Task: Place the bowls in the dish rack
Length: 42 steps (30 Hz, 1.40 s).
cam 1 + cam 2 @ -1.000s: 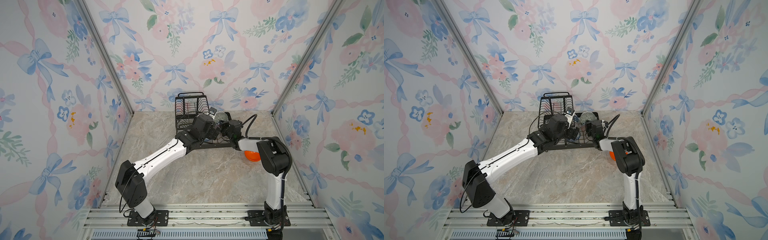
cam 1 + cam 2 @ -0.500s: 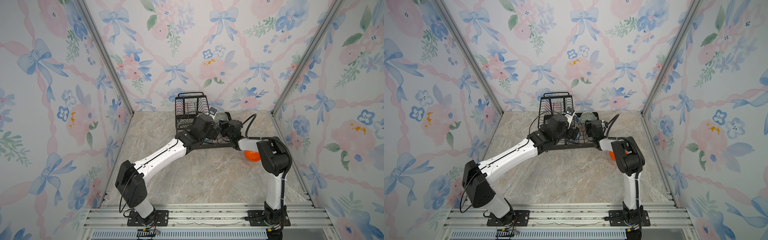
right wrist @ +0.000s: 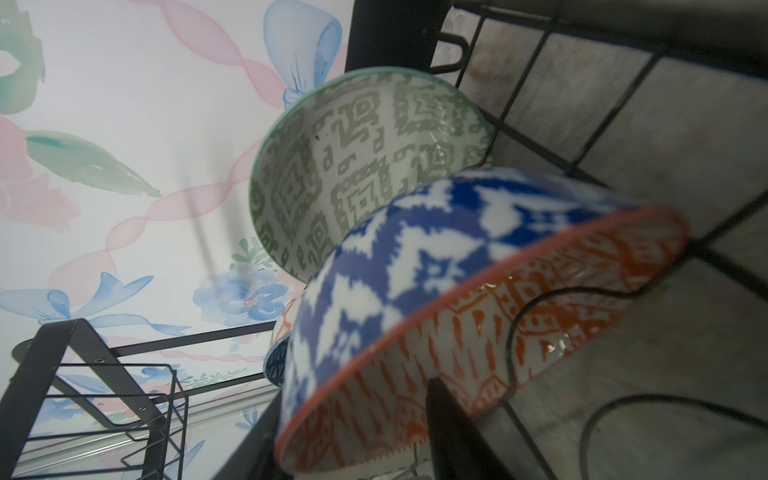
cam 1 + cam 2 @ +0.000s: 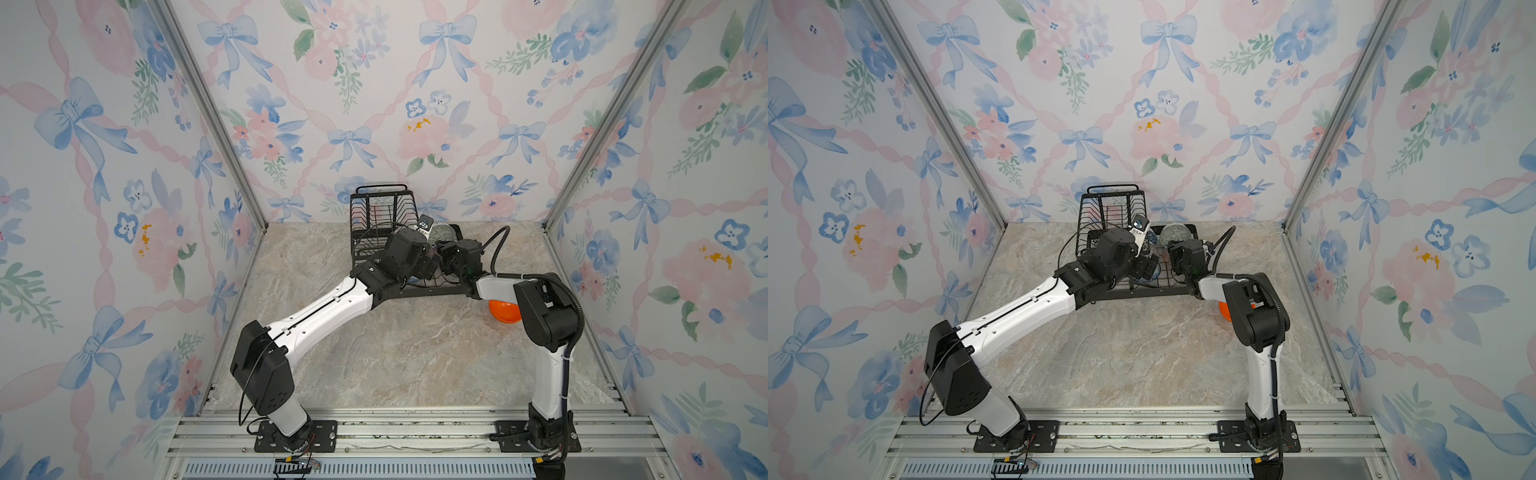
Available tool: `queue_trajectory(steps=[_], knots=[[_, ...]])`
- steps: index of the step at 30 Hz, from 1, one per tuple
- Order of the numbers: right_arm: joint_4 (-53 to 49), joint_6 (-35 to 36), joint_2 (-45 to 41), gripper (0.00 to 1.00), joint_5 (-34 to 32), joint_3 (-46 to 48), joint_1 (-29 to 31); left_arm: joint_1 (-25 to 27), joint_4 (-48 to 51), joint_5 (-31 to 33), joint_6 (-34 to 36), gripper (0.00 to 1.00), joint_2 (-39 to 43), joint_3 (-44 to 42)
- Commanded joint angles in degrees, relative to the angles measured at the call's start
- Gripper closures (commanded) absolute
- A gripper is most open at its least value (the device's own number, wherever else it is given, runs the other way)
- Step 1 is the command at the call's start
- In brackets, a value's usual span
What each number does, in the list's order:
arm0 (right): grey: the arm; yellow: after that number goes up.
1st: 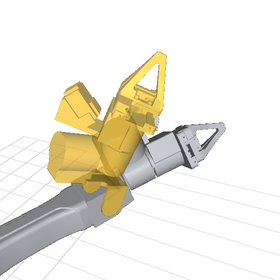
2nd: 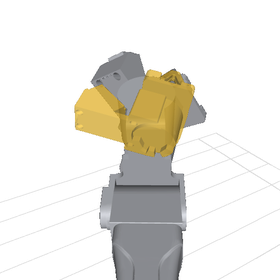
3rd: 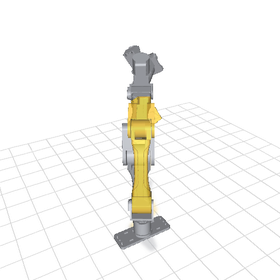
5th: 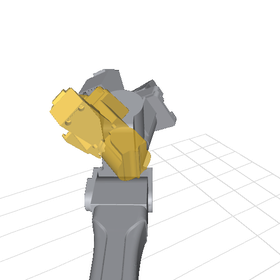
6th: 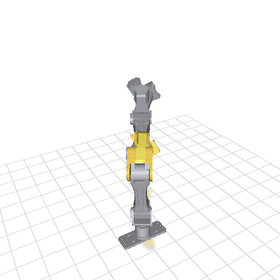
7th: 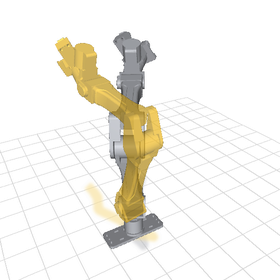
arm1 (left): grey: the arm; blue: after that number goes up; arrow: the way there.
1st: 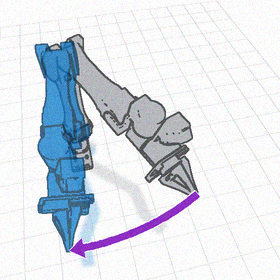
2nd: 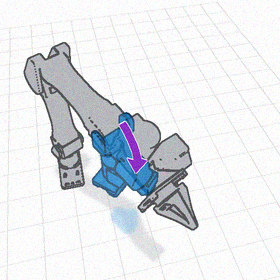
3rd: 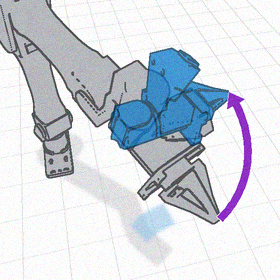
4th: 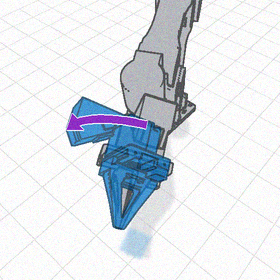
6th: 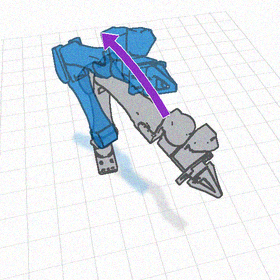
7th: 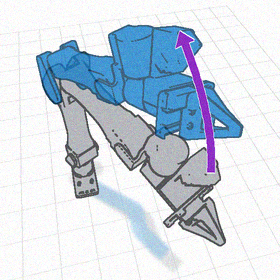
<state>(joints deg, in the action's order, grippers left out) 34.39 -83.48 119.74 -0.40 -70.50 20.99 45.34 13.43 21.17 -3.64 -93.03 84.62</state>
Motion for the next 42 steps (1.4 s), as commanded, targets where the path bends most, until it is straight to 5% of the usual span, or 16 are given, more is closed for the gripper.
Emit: queue_trajectory(steps=[1, 38, 42], knots=[[-1.8, 1.4, -0.2, 0.48, 0.3, -1.3, -0.4, -0.2, 0.1, -0.2, -0.5, 0.02, 1.5, -0.7], [-5.3, 2.6, -5.4, 0.2, 0.2, -0.3, -0.3, -0.3, 0.1, 0.0, -1.8, 0.02, 5.3, -4.3], [-6.2, 3.0, -6.5, 0.1, 0.2, -0.4, -0.2, -0.3, 0.1, 0.0, -1.7, 0.02, 5.7, -4.5]])
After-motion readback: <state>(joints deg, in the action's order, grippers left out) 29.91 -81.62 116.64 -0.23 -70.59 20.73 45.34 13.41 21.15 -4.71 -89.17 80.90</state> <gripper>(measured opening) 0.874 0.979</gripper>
